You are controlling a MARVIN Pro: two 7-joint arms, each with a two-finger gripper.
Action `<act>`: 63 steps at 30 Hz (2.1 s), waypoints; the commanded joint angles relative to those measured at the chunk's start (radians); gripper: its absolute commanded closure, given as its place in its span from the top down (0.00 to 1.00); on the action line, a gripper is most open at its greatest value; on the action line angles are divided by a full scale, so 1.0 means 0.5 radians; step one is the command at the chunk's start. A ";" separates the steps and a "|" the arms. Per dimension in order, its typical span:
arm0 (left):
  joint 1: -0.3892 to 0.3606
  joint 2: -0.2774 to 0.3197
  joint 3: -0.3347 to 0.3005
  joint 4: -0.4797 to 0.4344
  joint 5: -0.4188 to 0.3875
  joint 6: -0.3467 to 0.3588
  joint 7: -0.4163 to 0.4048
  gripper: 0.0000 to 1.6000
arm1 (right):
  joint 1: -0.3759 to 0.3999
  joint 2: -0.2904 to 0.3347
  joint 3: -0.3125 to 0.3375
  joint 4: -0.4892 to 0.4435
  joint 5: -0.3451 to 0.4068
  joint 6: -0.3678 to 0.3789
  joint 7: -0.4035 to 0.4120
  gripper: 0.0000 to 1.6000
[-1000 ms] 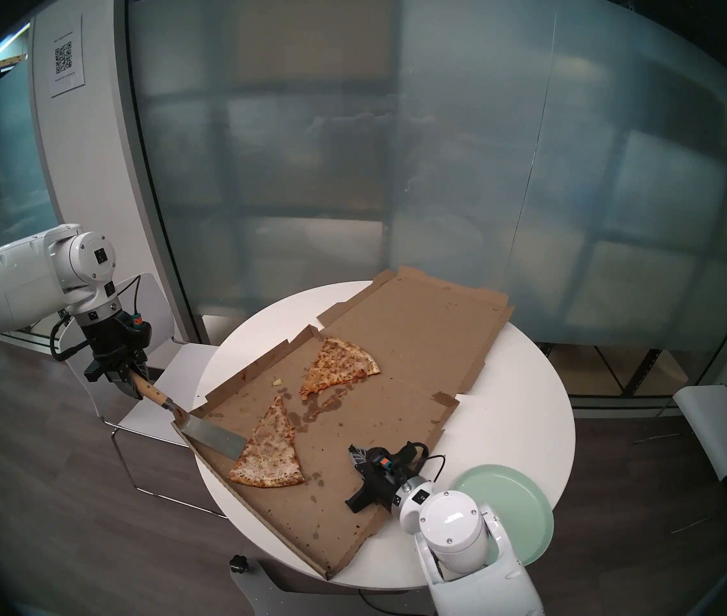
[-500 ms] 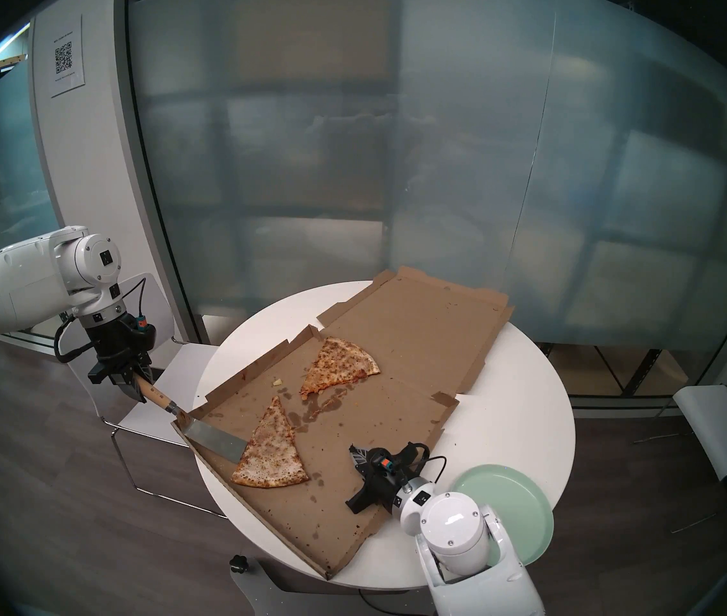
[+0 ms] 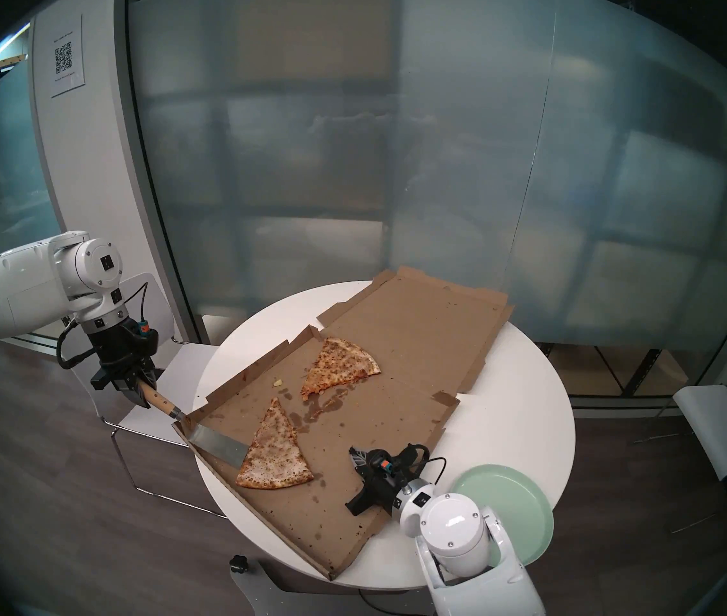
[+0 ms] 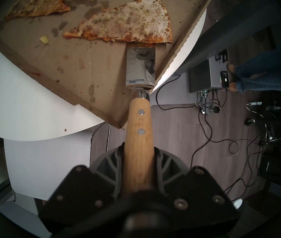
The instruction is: Put pizza slice onto the plate
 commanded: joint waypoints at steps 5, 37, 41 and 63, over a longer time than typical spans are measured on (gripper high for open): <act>0.028 0.100 -0.011 -0.149 0.015 0.118 0.213 0.00 | 0.001 0.003 -0.014 -0.055 -0.007 -0.006 0.000 0.00; 0.015 0.078 -0.001 -0.120 -0.008 0.150 0.111 0.00 | 0.050 0.062 0.338 -0.218 0.139 0.061 0.043 0.00; 0.017 0.089 0.000 -0.130 -0.010 0.150 0.109 0.00 | 0.075 0.089 0.390 -0.174 0.145 0.065 0.069 0.00; 0.036 0.092 0.006 -0.113 -0.022 0.155 0.096 0.00 | 0.411 0.094 0.234 0.075 0.007 0.097 0.150 0.00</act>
